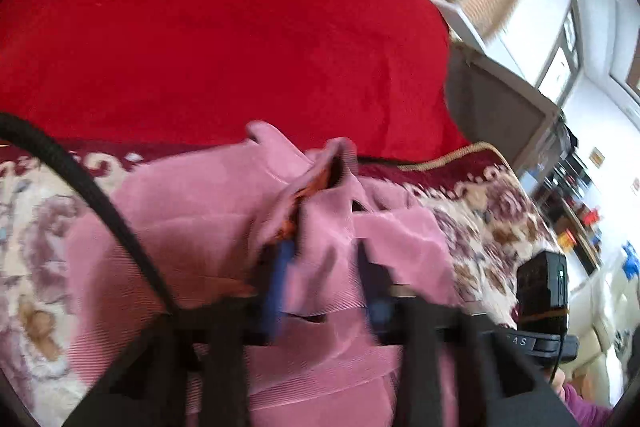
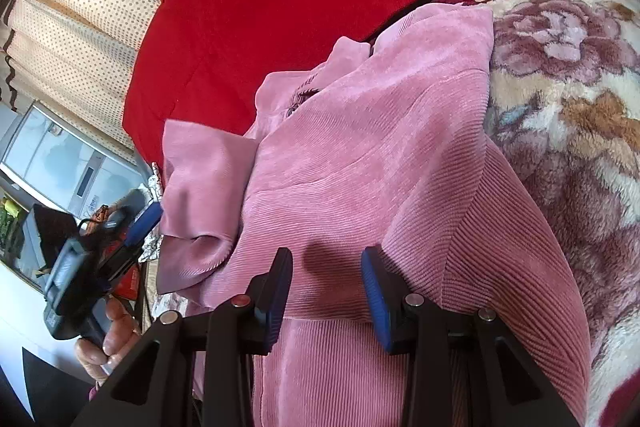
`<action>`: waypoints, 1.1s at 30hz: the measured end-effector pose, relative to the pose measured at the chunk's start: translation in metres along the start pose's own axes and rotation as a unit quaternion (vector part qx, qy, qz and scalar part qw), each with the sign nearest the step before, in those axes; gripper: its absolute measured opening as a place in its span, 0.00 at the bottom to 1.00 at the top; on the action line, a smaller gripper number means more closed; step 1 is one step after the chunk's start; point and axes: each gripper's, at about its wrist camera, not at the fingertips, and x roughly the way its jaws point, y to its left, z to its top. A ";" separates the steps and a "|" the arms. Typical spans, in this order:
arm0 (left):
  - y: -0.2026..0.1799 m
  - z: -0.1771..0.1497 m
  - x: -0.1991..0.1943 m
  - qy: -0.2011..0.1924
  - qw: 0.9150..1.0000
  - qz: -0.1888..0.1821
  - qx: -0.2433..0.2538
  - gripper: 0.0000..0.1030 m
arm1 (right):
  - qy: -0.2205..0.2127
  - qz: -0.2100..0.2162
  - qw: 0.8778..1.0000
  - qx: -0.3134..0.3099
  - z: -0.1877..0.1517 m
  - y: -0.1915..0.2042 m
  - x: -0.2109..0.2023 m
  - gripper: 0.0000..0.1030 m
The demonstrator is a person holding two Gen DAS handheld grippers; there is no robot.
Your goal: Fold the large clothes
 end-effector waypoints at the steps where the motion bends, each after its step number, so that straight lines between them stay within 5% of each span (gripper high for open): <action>1: -0.004 -0.002 0.003 0.003 1.000 -0.014 0.003 0.12 | 0.001 0.001 1.000 0.001 0.000 0.000 0.000 0.39; 5: -0.045 -0.010 0.005 0.010 0.994 -0.078 0.082 0.12 | 0.004 0.012 1.000 0.013 0.001 -0.004 -0.002 0.39; 8: -0.063 -0.012 -0.006 -0.002 0.988 -0.080 0.132 0.16 | 0.005 0.027 0.999 0.029 0.003 -0.009 -0.005 0.39; 10: -0.061 -0.012 -0.012 -0.007 0.988 -0.072 0.137 0.46 | 0.005 0.032 0.999 0.033 0.003 -0.011 -0.007 0.39; 12: -0.049 -0.010 -0.024 -0.027 0.991 -0.057 0.121 0.62 | 0.006 0.032 0.999 0.030 0.002 -0.011 -0.007 0.39; 19: 0.024 -0.004 -0.049 -0.041 0.999 0.021 0.013 0.62 | 0.004 0.021 1.000 0.018 0.000 -0.006 -0.004 0.40; 22: 0.053 -0.009 -0.041 -0.012 0.995 0.097 -0.033 0.62 | -0.003 0.041 0.999 0.012 -0.001 -0.001 -0.007 0.61; 23: 0.058 -0.011 -0.038 -0.002 0.992 0.123 -0.038 0.62 | -0.007 0.047 0.999 0.010 -0.001 0.001 -0.009 0.69; 26: 0.065 -0.019 -0.025 0.030 0.982 0.182 -0.027 0.62 | -0.029 0.064 0.998 -0.003 0.000 0.012 -0.017 0.73; 33: 0.057 -0.029 0.003 0.085 0.976 0.202 -0.001 0.62 | -0.050 0.074 0.996 0.025 0.030 0.024 -0.014 0.73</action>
